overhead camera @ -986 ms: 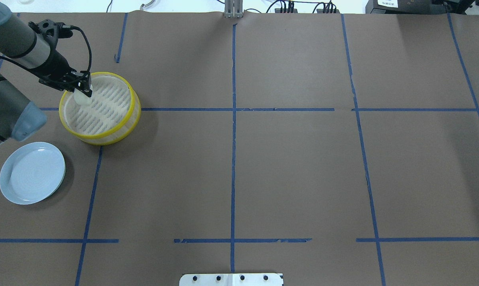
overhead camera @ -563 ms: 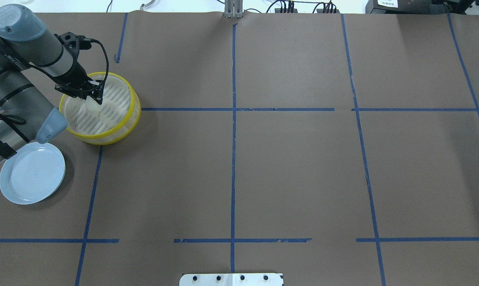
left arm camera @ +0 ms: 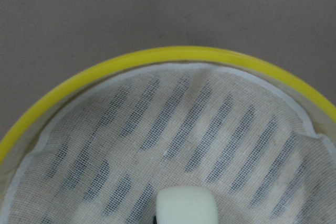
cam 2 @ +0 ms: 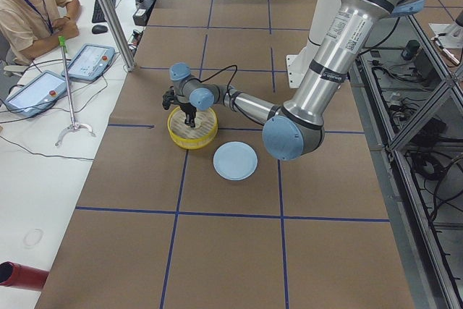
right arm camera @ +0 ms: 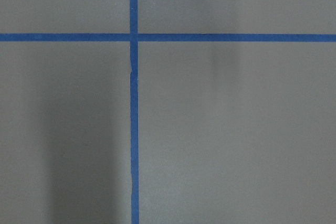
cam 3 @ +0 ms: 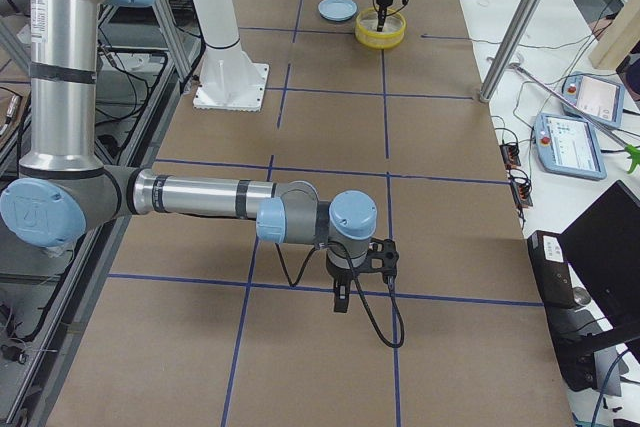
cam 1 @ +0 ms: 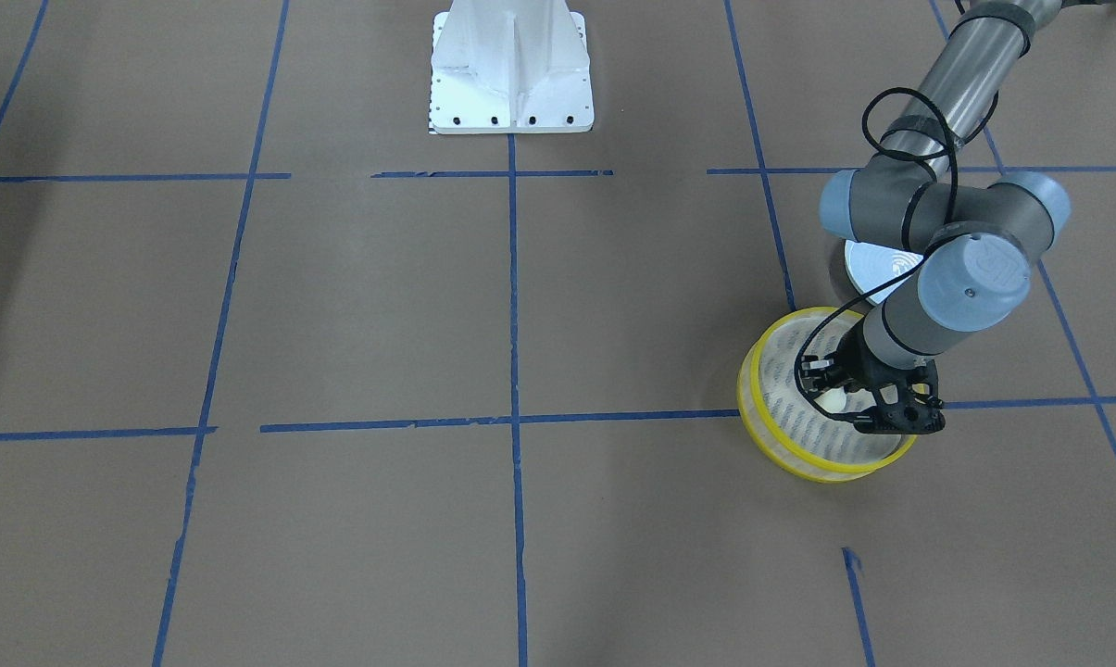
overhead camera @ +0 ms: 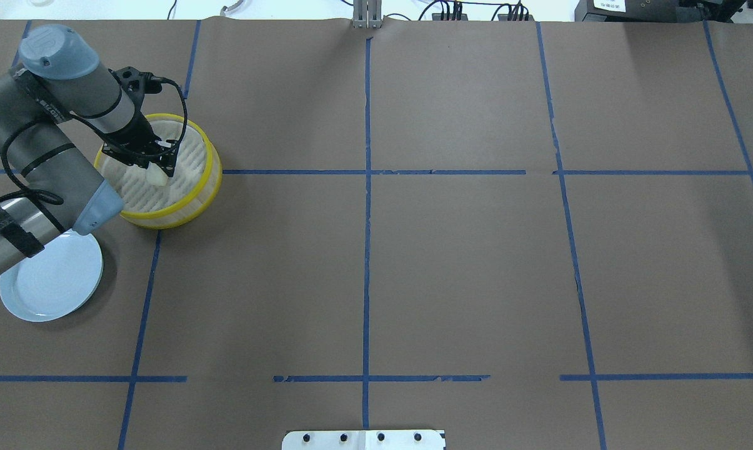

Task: Place bun in steamer
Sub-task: 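Carry the bun with the left gripper over the yellow steamer and lower it, then open the left gripper to release the bun onto the steamer mesh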

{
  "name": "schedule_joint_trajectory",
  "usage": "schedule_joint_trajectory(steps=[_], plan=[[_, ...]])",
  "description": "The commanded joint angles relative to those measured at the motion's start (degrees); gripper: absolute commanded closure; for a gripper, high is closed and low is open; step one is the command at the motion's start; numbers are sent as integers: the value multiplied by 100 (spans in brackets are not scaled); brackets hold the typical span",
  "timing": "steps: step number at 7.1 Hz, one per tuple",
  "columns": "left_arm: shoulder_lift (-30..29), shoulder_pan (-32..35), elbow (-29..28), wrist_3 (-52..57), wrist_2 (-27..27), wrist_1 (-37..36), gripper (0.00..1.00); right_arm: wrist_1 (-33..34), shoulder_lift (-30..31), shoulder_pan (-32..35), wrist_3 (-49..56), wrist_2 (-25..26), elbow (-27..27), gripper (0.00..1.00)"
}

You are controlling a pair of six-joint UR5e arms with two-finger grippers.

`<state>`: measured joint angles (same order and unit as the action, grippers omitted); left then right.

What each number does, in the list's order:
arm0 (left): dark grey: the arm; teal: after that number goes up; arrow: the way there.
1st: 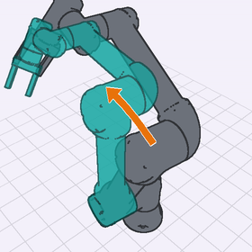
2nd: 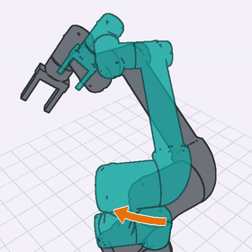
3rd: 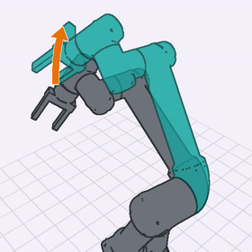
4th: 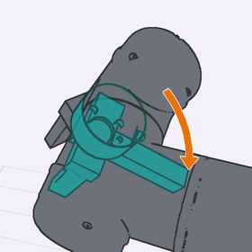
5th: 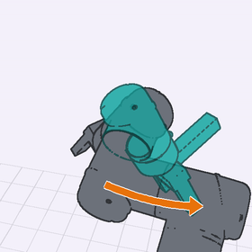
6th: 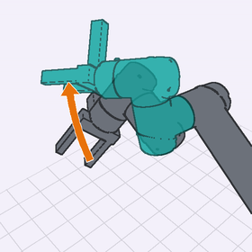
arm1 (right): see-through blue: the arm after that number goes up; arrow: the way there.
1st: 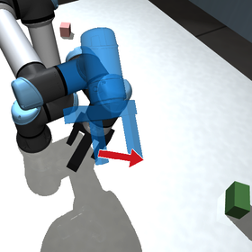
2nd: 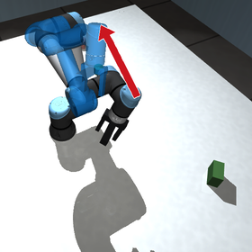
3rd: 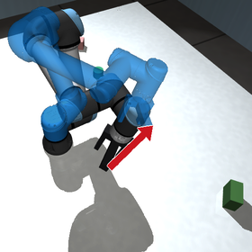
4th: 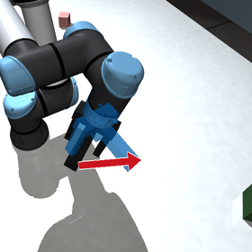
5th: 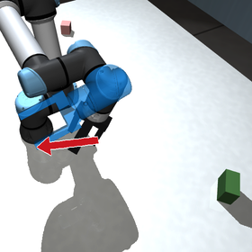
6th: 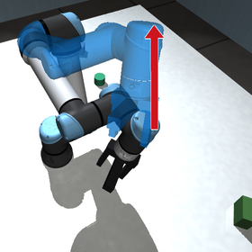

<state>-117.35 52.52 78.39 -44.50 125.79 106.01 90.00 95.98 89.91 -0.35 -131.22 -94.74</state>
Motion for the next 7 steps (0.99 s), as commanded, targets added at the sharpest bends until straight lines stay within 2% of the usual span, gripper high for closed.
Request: schedule_joint_trajectory(steps=[1, 5, 6, 7], plan=[[-7, -5, 35, -6, -2, -1, 9, 0, 0, 0, 0, 0, 0, 0], [54, 583, 589, 12, -28, -45, 1, 0, 0, 0, 0, 0, 0, 0], [185, 915, 781, 99, -28, -37, 1, 0, 0, 0, 0, 0, 0, 0], [656, 1084, 1157, 413, 16, -19, 1, 0, 0, 0, 0, 0, 0, 0]])
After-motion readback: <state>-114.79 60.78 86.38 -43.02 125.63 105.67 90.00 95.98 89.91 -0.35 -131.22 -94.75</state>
